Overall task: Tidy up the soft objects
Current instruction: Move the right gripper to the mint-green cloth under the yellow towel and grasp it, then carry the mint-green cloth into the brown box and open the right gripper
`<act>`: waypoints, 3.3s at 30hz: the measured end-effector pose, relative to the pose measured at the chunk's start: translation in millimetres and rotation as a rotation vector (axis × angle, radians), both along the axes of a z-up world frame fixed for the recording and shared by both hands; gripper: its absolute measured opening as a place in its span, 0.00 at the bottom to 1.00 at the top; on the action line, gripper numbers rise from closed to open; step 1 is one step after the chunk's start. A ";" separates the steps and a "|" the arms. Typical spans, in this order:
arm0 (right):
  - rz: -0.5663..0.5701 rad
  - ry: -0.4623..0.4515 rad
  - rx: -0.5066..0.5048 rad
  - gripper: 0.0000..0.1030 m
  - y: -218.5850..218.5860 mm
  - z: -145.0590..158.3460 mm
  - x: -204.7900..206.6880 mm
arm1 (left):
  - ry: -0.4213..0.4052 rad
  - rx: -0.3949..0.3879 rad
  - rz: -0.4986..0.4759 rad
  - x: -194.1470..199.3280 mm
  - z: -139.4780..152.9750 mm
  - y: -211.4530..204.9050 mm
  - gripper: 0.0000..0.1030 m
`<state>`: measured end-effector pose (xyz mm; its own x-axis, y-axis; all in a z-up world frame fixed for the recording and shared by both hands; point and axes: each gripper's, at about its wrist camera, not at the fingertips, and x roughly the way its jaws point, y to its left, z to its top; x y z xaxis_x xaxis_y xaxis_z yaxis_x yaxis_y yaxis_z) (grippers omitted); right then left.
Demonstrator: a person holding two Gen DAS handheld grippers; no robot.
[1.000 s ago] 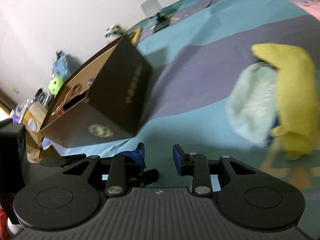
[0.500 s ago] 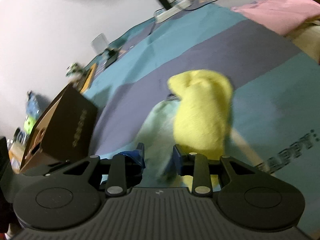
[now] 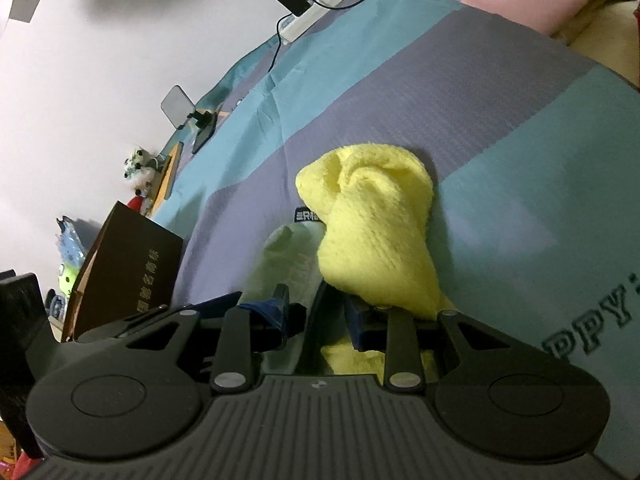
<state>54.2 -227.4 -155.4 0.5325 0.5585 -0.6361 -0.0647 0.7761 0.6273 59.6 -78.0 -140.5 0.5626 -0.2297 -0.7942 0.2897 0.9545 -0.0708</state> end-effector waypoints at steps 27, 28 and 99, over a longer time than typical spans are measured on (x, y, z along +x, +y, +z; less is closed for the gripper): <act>0.036 -0.088 0.002 0.11 10.6 -5.3 23.4 | 0.026 -0.053 -0.026 14.1 4.6 3.2 0.17; 0.035 -0.082 0.004 0.10 10.3 -5.3 24.0 | 0.027 -0.054 -0.026 13.7 4.6 3.9 0.17; 0.729 -0.288 0.333 0.10 286.8 102.0 -44.1 | -0.310 -0.026 0.346 -179.7 134.1 265.7 0.06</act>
<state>10.2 59.4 -53.3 0.0830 0.9587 -0.2722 -0.6686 0.2561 0.6981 -120.1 187.7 -6.4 0.8195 -0.0047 -0.5730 -0.0340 0.9978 -0.0568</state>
